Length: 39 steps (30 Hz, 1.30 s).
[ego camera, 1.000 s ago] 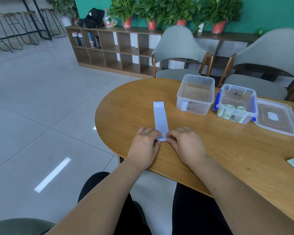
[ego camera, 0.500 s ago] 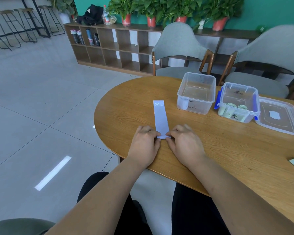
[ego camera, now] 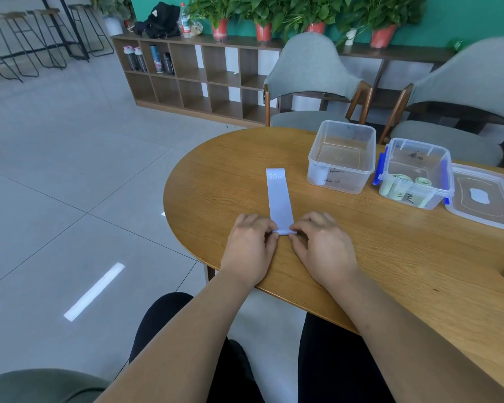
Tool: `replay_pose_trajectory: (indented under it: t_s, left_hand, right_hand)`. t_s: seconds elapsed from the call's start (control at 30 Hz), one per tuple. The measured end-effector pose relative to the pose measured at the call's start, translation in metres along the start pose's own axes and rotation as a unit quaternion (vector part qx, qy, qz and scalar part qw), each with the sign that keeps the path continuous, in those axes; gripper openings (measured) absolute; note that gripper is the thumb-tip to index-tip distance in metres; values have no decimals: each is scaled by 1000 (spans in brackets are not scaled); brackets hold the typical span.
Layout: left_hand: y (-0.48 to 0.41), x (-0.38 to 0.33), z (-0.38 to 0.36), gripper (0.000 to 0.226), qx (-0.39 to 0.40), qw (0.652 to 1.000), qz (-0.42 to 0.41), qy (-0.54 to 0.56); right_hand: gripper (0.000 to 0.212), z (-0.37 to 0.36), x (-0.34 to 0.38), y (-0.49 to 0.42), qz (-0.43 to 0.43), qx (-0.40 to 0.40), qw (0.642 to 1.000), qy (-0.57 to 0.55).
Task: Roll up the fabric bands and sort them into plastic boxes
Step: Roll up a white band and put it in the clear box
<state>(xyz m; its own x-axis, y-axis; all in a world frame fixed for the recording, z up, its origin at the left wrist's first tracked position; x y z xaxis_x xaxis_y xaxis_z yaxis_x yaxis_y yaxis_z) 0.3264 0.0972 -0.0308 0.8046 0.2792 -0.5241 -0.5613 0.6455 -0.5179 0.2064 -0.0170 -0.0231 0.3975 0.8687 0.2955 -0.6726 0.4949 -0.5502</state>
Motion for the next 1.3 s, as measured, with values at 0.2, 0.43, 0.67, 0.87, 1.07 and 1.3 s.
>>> replay_pose_trajectory:
  t_s: [0.2, 0.43, 0.67, 0.87, 1.07, 1.3]
  left_hand:
    - [0, 1, -1, 14, 3, 1000, 0, -10]
    - [-7, -4, 0, 17, 15, 998, -25, -50]
    - [-11, -3, -2, 16, 12, 997, -41, -71]
    - [-13, -2, -2, 17, 15, 996, -36, -76]
    - [-16, -3, -4, 17, 30, 997, -18, -71]
    - [-19, -3, -3, 26, 44, 998, 1, -48]
  right_hand:
    - [16, -1, -2, -1, -22, 6, 1000, 6]
    - [20, -2, 0, -11, -34, 37, 998, 25]
    - [22, -6, 1, -15, -42, 56, 997, 44]
    - [14, 2, 2, -17, -67, 40, 997, 2]
    - [17, -1, 2, -16, -51, 51, 997, 21]
    - [20, -7, -1, -24, -51, 79, 995, 35]
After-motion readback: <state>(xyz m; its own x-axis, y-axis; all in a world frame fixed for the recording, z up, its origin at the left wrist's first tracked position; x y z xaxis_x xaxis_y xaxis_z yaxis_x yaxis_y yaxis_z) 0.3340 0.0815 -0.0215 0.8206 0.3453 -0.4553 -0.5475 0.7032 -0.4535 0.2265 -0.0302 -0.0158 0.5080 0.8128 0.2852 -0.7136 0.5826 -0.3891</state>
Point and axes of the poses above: each hand's wrist, its own y-axis away from the middle knuckle, its own z-axis out of the back of the hand, x = y × z, the point moved 8 cm from there along -y, towards the middle knuckle, and after that the axes turned 5 degrees about -x, right-handed, at the moved point
